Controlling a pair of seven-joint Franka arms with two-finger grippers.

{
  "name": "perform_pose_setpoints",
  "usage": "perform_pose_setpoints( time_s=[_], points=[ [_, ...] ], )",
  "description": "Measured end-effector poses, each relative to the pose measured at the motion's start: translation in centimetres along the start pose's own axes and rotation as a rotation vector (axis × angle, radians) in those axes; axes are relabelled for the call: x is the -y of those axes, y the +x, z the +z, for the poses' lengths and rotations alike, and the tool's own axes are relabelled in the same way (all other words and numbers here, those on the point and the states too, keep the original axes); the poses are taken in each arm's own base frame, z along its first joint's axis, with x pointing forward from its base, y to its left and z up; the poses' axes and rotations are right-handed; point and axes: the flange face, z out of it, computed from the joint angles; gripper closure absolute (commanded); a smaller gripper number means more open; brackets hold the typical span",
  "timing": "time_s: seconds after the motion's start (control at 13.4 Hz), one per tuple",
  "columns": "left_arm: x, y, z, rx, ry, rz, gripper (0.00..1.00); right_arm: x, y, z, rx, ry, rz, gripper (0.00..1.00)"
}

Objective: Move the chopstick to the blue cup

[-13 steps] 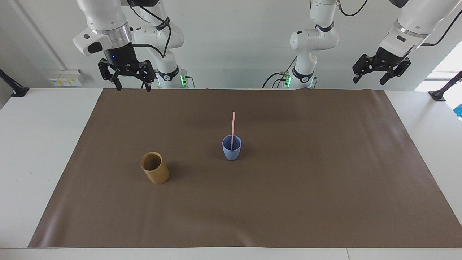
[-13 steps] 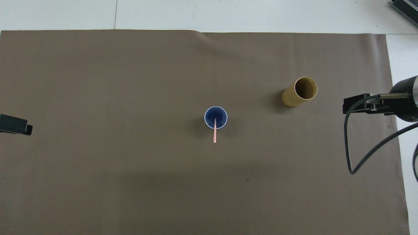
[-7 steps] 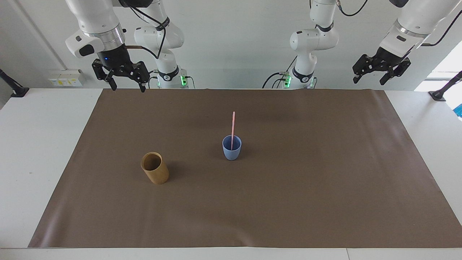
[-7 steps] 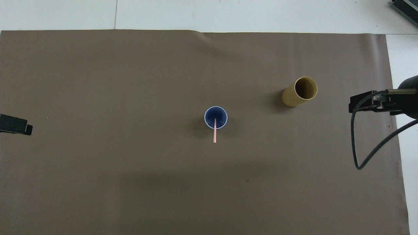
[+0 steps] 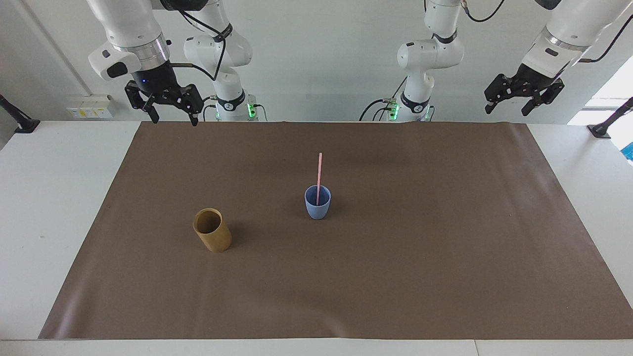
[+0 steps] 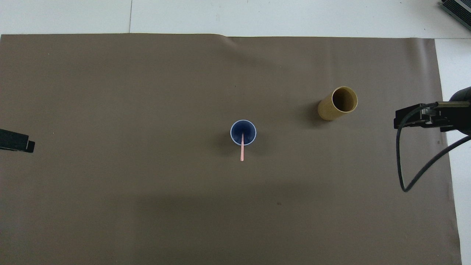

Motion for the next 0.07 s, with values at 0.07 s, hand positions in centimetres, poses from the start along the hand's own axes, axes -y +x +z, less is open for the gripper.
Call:
perform_pose_setpoints(
  time_s=[0.07],
  points=[
    [0.00, -0.03, 0.03, 0.003, 0.000, 0.000, 0.00, 0.00, 0.00, 0.00, 0.000, 0.000, 0.000, 0.00]
  ],
)
